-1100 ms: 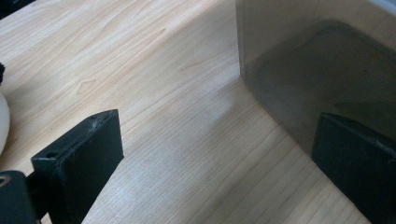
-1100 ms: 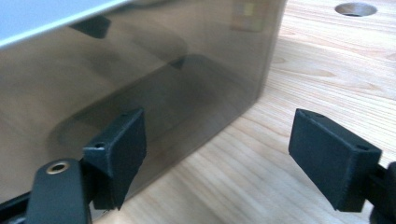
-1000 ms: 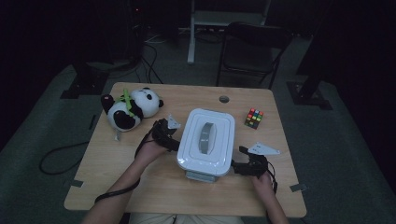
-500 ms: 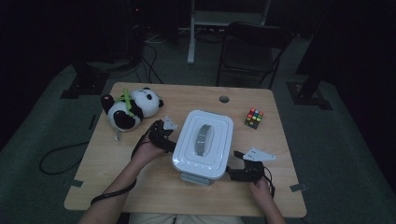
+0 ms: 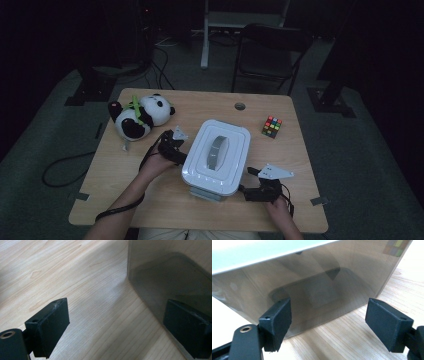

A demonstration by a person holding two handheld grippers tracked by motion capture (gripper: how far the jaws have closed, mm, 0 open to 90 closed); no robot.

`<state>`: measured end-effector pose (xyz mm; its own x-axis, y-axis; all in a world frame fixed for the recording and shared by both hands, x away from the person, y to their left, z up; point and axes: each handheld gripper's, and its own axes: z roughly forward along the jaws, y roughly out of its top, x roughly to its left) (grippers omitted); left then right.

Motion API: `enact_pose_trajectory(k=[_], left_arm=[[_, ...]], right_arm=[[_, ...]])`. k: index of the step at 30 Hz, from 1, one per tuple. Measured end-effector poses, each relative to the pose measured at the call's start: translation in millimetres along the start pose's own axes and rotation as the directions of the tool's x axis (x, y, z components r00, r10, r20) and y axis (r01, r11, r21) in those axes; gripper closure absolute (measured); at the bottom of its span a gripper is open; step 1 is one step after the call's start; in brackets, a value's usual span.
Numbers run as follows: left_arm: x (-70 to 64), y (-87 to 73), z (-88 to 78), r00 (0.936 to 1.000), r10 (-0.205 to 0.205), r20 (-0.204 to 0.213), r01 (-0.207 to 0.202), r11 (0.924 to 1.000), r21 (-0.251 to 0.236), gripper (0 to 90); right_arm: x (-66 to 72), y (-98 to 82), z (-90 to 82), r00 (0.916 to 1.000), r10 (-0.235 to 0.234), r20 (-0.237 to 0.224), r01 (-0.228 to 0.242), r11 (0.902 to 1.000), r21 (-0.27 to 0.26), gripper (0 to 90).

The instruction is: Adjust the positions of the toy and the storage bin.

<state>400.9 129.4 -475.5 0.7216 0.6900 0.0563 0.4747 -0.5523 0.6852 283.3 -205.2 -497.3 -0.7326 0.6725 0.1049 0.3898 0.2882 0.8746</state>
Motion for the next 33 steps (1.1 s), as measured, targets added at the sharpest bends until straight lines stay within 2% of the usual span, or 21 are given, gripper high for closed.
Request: enact_pose_trajectory(k=[3, 4, 7, 12, 14, 16, 17, 20, 22, 23, 24, 25, 27, 28, 30, 31, 32, 33], left_arm=[[-0.7, -1.5, 1.4, 0.9998, 0.019, -0.01, -0.019, 0.9996, 0.023, 7.3], [-2.2, -4.1, 2.4, 0.9988, 0.045, -0.021, -0.044, 0.9979, 0.047, 7.2], [-3.4, -8.8, 2.6, 0.9996, 0.029, -0.008, -0.028, 0.9974, 0.067, 7.2], [-1.1, -19.6, 1.2, 1.0, 0.007, -0.006, -0.006, 0.9938, 0.111, 7.1], [-0.1, -25.4, -0.1, 1.0, -0.003, 0.001, 0.003, 0.9922, 0.125, 0.4], [0.6, -28.3, -1.6, 1.0, -0.003, 0.0, 0.003, 0.9916, 0.13, 0.3], [2.2, -34.3, -5.0, 0.9999, -0.012, -0.006, 0.013, 0.9916, 0.129, 0.3], [3.9, -42.5, -11.4, 0.9997, -0.024, -0.006, 0.025, 0.9915, 0.128, 0.4], [4.7, -46.4, -15.5, 0.9995, -0.032, -0.006, 0.032, 0.9921, 0.121, 0.3], [4.7, -46.4, -15.5, 0.9995, -0.032, -0.006, 0.032, 0.9921, 0.121, 0.4], [4.8, -50.7, -20.5, 0.9993, -0.038, -0.005, 0.039, 0.9919, 0.121, 0.4], [4.6, -52.4, -22.5, 0.9993, -0.038, -0.005, 0.038, 0.9917, 0.122, 0.4], [4.0, -56.1, -26.5, 0.9992, -0.038, -0.013, 0.039, 0.9914, 0.125, 0.4], [4.0, -56.1, -26.5, 0.9992, -0.038, -0.013, 0.039, 0.9914, 0.125, 0.4], [3.9, -62.6, -31.3, 0.999, -0.035, -0.029, 0.039, 0.99, 0.135, 0.4], [3.9, -62.6, -31.3, 0.999, -0.035, -0.029, 0.039, 0.99, 0.135, 0.4], [3.7, -66.6, -33.8, 0.9991, -0.029, -0.031, 0.033, 0.9892, 0.143, 0.4], [3.4, -69.0, -35.2, 0.9991, -0.029, -0.032, 0.034, 0.9882, 0.149, 0.4]], right_arm=[[-2.1, 0.8, 0.3, 0.9998, 0.005, -0.019, -0.005, 1.0, 0.005, 20.3], [-4.0, 2.9, -0.5, 0.9996, -0.019, -0.02, 0.019, 0.9997, 0.017, 17.8], [-9.7, 3.8, -2.7, 0.9999, -0.016, 0.005, 0.016, 0.9999, 0.006, 17.7], [-31.2, 0.3, -3.1, 0.9946, 0.034, 0.098, -0.034, 0.9994, 0.007, 13.1], [-42.7, 0.0, -4.1, 0.9869, 0.056, 0.152, -0.057, 0.9984, 0.004, 13.1], [-47.6, 0.1, -4.1, 0.9837, 0.066, 0.167, -0.067, 0.9977, 0.002, 12.9], [-57.3, 1.6, -4.2, 0.9747, 0.094, 0.203, -0.098, 0.9951, 0.012, 13.0], [-71.0, 5.3, -4.0, 0.9598, 0.18, 0.215, -0.182, 0.9832, -0.01, 12.6], [-80.5, 8.6, -1.3, 0.9531, 0.21, 0.218, -0.214, 0.9768, -0.003, 11.6], [-80.5, 8.6, -1.3, 0.9531, 0.21, 0.218, -0.214, 0.9768, -0.003, 11.6], [-89.2, 11.4, 1.3, 0.9432, 0.215, 0.253, -0.219, 0.9756, -0.012, 11.6], [-94.3, 13.1, 2.6, 0.9383, 0.228, 0.26, -0.23, 0.9729, -0.022, 11.6], [-103.2, 17.4, 5.3, 0.9092, 0.255, 0.329, -0.251, 0.9664, -0.055, 11.6], [-108.2, 19.2, 6.4, 0.9006, 0.269, 0.341, -0.26, 0.9629, -0.074, 11.6], [-117.3, 23.5, 9.6, 0.8694, 0.295, 0.397, -0.277, 0.9553, -0.102, 11.6], [-122.4, 25.7, 11.8, 0.8591, 0.308, 0.409, -0.29, 0.951, -0.107, 11.6], [-126.9, 28.0, 14.0, 0.8444, 0.323, 0.428, -0.304, 0.9459, -0.113, 11.7], [-129.7, 29.6, 15.6, 0.8358, 0.328, 0.441, -0.307, 0.9441, -0.12, 13.1]])
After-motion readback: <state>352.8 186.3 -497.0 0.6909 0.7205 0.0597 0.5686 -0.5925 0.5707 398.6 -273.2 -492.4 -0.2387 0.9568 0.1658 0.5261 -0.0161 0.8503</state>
